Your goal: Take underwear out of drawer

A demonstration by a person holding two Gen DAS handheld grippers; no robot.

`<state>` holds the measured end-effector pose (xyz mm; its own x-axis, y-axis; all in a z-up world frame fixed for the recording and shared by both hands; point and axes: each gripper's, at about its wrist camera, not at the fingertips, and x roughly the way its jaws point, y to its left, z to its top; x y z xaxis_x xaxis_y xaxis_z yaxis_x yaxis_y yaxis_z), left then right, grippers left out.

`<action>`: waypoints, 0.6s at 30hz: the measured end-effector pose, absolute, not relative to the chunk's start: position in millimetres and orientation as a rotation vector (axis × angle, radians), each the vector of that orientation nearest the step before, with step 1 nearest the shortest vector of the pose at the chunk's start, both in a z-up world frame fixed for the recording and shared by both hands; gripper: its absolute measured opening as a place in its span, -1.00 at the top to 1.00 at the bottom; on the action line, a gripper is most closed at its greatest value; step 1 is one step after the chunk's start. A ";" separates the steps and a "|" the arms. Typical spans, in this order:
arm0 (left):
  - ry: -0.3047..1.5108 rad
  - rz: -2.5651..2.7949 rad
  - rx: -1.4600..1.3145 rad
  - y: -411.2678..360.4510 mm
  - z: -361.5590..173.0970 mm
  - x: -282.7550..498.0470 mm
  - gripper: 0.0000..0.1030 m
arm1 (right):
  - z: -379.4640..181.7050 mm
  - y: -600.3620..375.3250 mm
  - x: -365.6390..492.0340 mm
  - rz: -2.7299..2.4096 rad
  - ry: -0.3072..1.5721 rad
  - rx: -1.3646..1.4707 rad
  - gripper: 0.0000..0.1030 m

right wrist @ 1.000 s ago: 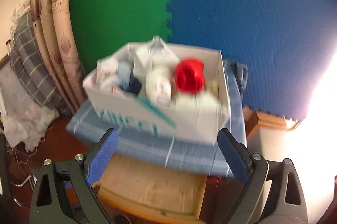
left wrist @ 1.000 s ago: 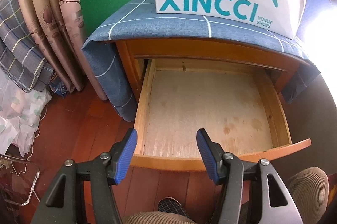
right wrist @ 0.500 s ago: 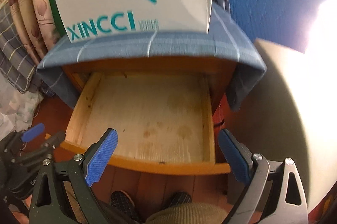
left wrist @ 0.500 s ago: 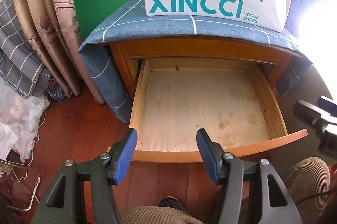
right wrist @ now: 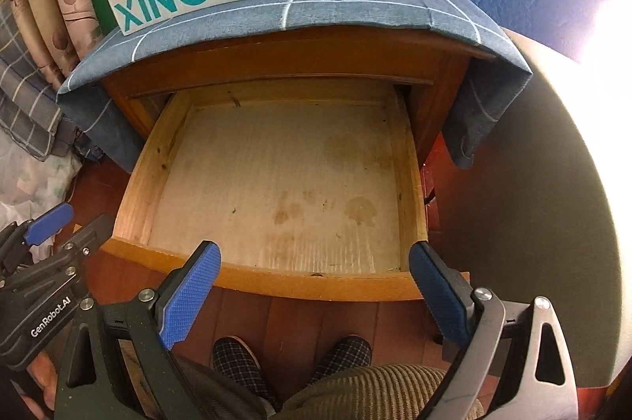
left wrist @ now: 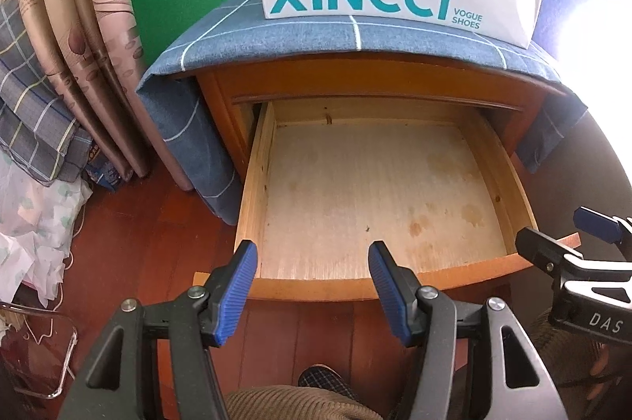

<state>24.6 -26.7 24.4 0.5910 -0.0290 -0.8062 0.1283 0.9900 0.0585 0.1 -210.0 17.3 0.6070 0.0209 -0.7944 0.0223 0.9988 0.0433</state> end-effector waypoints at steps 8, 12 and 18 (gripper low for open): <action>0.936 -0.086 0.114 -27.0 24.5 24.9 -0.16 | 15.8 -209.7 -0.3 -0.004 0.920 0.048 -0.84; 0.936 -0.086 0.115 -26.7 24.6 25.0 -0.16 | 17.1 -209.4 -0.2 -0.003 0.922 0.042 -0.84; 0.939 -0.089 0.106 -24.8 24.9 26.1 -0.16 | 16.7 -206.4 0.7 0.002 0.924 0.028 -0.84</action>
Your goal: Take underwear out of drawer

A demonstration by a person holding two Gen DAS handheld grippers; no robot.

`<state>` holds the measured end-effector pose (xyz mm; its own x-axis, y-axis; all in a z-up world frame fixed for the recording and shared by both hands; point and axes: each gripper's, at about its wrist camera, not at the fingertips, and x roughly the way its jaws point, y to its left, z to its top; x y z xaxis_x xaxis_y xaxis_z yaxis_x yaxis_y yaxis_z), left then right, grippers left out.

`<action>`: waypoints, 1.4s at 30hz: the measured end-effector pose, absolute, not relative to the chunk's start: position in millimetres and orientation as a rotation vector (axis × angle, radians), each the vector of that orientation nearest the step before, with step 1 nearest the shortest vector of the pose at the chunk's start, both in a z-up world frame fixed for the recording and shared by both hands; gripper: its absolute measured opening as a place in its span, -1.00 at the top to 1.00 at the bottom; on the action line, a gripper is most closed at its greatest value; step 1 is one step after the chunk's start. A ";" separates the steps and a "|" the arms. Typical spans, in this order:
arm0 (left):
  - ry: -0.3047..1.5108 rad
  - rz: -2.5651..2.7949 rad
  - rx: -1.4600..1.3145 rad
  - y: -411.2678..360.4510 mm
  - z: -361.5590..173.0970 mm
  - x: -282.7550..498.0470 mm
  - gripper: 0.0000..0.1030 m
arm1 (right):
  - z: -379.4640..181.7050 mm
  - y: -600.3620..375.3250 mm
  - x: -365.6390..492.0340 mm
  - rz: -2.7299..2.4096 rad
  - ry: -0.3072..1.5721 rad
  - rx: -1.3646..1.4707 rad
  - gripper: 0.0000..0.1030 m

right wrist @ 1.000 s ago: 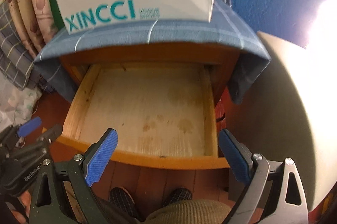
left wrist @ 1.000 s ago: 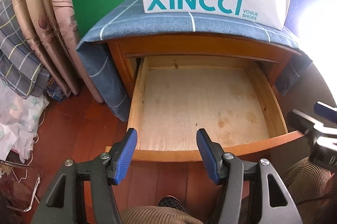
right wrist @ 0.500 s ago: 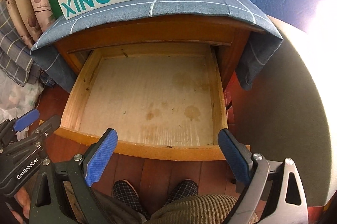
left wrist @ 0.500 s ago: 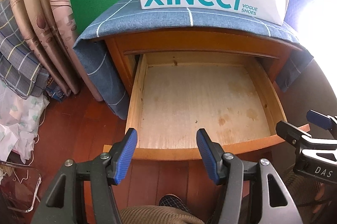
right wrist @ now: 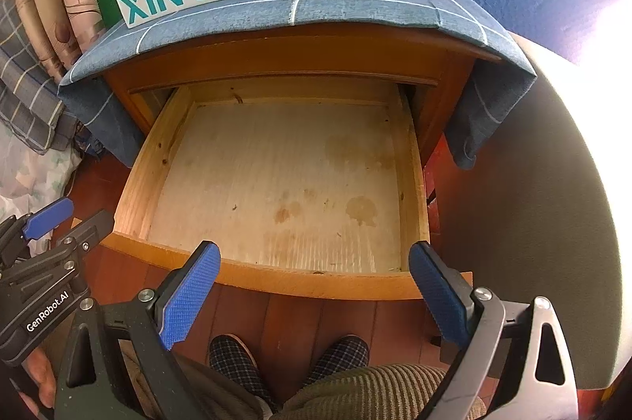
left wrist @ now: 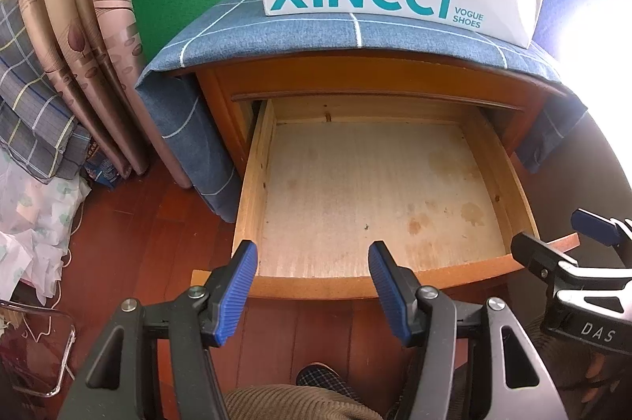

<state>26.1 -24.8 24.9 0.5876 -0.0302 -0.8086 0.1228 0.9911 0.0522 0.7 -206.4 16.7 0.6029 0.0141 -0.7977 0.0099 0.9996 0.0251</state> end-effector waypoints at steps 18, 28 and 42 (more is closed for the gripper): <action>0.937 -0.080 0.119 -26.9 24.0 26.0 -0.16 | 15.0 -203.4 -0.1 0.010 0.923 0.022 -0.84; 0.934 -0.081 0.121 -26.7 24.5 25.2 -0.16 | 14.9 -201.9 0.4 0.009 0.922 0.013 -0.84; 0.914 -0.085 0.135 -28.1 27.5 22.0 -0.16 | 14.2 -202.0 0.1 0.008 0.923 0.010 -0.84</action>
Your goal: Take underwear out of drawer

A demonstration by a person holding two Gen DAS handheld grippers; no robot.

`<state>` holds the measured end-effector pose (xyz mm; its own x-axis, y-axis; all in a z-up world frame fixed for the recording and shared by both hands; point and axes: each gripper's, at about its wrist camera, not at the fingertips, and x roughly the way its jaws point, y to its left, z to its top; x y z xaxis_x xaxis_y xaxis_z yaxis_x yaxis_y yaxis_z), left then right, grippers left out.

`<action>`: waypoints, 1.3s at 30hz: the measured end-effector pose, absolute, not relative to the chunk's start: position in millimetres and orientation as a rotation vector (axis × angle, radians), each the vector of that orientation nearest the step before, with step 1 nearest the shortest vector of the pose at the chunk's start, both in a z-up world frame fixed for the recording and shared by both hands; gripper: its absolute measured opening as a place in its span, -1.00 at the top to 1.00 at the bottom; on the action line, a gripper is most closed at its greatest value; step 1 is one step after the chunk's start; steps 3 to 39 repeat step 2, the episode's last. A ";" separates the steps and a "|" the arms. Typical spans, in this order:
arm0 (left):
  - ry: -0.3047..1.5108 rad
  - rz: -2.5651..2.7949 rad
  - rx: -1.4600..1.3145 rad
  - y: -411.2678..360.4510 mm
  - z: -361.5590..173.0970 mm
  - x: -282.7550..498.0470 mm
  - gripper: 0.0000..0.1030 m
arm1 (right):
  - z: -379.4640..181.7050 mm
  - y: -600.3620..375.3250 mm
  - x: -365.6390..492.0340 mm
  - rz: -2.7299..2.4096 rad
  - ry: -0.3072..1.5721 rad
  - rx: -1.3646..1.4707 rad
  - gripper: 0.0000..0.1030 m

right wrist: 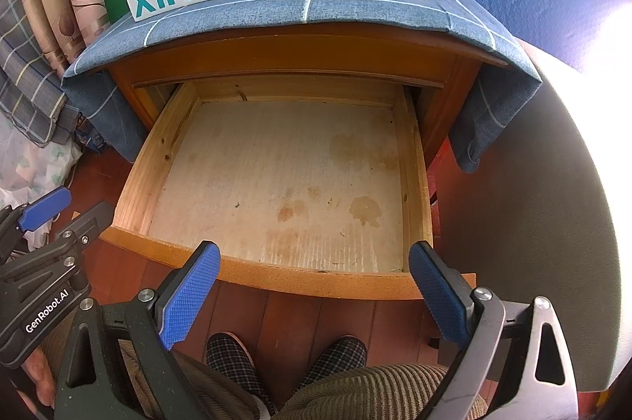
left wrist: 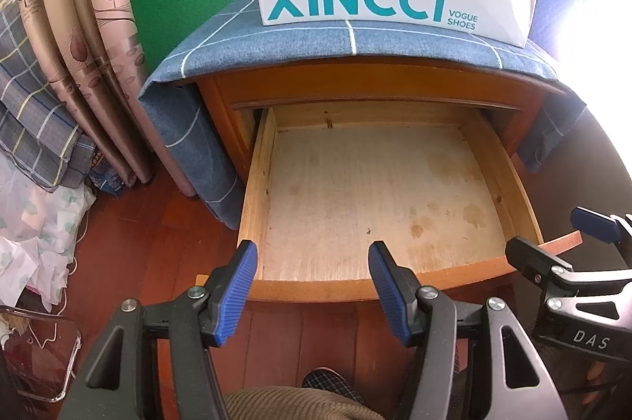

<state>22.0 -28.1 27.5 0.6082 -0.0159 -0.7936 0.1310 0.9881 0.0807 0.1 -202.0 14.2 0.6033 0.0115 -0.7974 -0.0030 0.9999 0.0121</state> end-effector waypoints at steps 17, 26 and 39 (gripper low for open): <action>0.918 -0.087 0.134 -27.9 27.0 22.6 -0.16 | 14.2 -202.1 0.1 0.010 0.923 0.010 -0.84; 0.918 -0.087 0.134 -27.9 27.0 22.6 -0.16 | 14.2 -202.1 0.1 0.010 0.923 0.010 -0.84; 0.918 -0.087 0.134 -27.9 27.0 22.6 -0.16 | 14.2 -202.1 0.1 0.010 0.923 0.010 -0.84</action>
